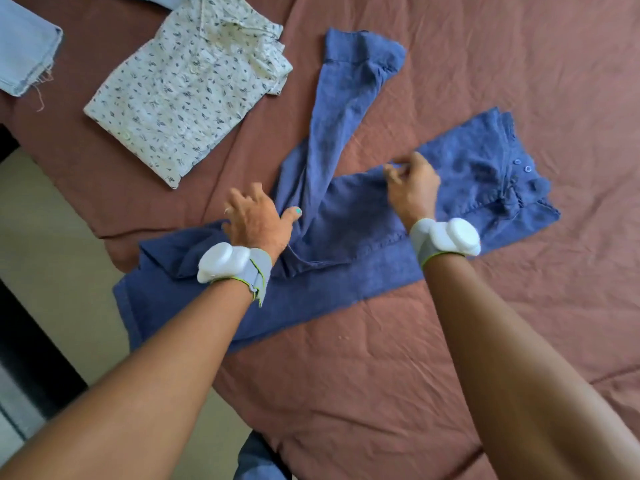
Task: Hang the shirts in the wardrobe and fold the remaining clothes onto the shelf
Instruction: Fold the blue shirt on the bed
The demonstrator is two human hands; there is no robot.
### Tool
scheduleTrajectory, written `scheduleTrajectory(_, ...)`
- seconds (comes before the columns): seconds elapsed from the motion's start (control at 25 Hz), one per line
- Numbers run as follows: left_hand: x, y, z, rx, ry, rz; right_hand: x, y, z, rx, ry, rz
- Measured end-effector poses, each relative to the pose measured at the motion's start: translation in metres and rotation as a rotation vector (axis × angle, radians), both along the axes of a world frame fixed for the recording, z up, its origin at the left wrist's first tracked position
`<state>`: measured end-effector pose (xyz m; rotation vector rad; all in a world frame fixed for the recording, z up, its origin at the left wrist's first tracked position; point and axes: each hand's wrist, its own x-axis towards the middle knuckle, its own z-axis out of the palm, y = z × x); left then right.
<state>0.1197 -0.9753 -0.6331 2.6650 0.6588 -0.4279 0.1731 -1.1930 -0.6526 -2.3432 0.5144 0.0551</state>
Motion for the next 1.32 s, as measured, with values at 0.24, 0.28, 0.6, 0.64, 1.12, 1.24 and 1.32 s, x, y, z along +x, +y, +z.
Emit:
scheduleTrajectory(0.24, 0.000, 0.028, -0.014, -0.565, 0.023, 0.020, 0.048, 0.118, 0.007, -0.076, 0.262, 0.233)
scheduleTrajectory(0.28, -0.005, 0.027, -0.012, -0.596, -0.016, -0.025, 0.051, 0.124, 0.007, -0.144, 0.338, 0.218)
scheduleTrajectory(0.6, -0.051, 0.067, -0.014, 0.049, 0.111, -0.370, 0.025, 0.080, 0.016, 1.183, 0.004, -0.335)
scheduleTrajectory(0.64, -0.053, 0.072, -0.014, 0.075, 0.115, -0.318, 0.014, 0.071, 0.020, 1.384, -0.049, -0.350)
scheduleTrajectory(1.12, -0.072, 0.146, 0.025, -0.150, 0.652, -0.325, -0.178, 0.013, 0.002, 0.909, 0.553, -0.442)
scheduleTrajectory(1.24, -0.069, 0.120, 0.026, 0.024, 0.457, -0.457, -0.189, 0.015, -0.002, 0.150, 0.438, -0.440)
scheduleTrajectory(1.32, -0.070, 0.093, 0.023, -0.210, 0.182, -0.454, -0.171, 0.025, 0.015, -0.085, 0.170, -0.314)
